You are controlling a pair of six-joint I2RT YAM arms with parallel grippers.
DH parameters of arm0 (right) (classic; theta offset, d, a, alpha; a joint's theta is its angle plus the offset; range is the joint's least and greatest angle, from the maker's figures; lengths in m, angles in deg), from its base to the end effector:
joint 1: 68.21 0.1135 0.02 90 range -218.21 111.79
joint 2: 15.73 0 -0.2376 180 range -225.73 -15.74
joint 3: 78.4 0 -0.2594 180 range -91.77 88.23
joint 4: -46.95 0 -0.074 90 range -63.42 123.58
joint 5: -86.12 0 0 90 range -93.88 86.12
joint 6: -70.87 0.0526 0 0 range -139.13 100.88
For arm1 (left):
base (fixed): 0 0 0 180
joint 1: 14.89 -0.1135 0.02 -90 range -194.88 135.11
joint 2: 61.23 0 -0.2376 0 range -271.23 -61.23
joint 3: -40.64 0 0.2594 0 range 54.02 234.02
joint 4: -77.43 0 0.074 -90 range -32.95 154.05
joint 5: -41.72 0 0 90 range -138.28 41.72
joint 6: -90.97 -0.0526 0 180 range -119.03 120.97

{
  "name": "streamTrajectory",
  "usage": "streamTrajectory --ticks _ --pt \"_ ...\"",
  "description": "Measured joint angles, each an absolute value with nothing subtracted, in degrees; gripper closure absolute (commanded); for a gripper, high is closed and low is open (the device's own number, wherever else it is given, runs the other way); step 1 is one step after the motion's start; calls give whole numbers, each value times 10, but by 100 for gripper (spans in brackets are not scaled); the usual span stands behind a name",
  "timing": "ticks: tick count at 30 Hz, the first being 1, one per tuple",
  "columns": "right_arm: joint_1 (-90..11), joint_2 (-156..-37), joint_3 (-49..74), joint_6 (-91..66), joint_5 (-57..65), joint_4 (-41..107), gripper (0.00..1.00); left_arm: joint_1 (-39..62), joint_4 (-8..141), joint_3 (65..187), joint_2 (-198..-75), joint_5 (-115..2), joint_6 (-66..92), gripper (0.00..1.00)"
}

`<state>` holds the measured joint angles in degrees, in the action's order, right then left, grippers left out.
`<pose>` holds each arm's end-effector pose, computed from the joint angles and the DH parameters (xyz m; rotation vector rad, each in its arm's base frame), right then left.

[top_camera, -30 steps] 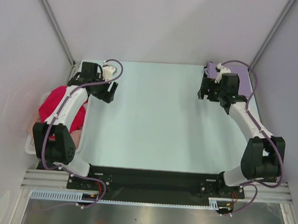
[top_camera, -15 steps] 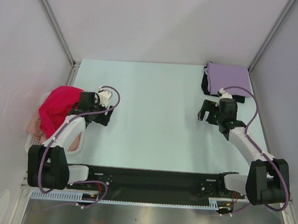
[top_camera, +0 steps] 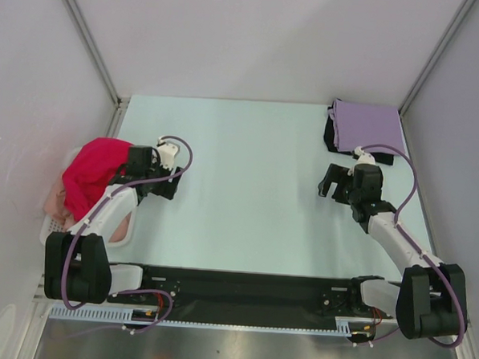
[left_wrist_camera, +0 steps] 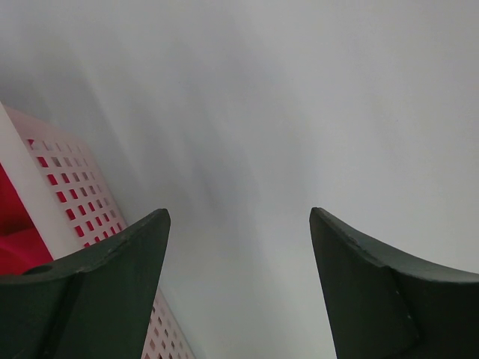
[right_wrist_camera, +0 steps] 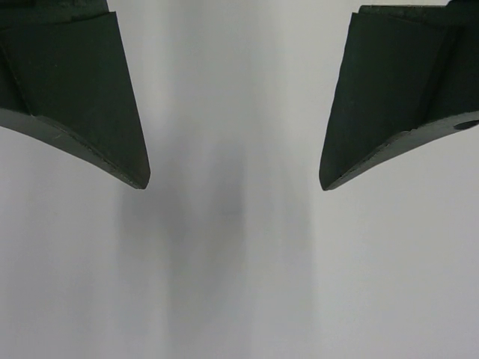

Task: Fold and stack the t-shirts
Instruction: Neatly place the folded tshirt to the corner

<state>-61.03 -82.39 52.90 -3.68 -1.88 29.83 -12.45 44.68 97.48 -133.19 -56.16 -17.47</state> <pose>0.2738 0.0363 0.1789 0.1384 2.1903 0.2613 0.2809 -0.0192 0.1782 0.4965 2.3442 -0.0350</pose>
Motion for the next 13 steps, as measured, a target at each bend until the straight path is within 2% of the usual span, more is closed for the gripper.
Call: streamTrajectory --ticks 13 --pt "-610 -819 537 -37 -17 325 0 -124 447 975 -1334 -564 -175 19"
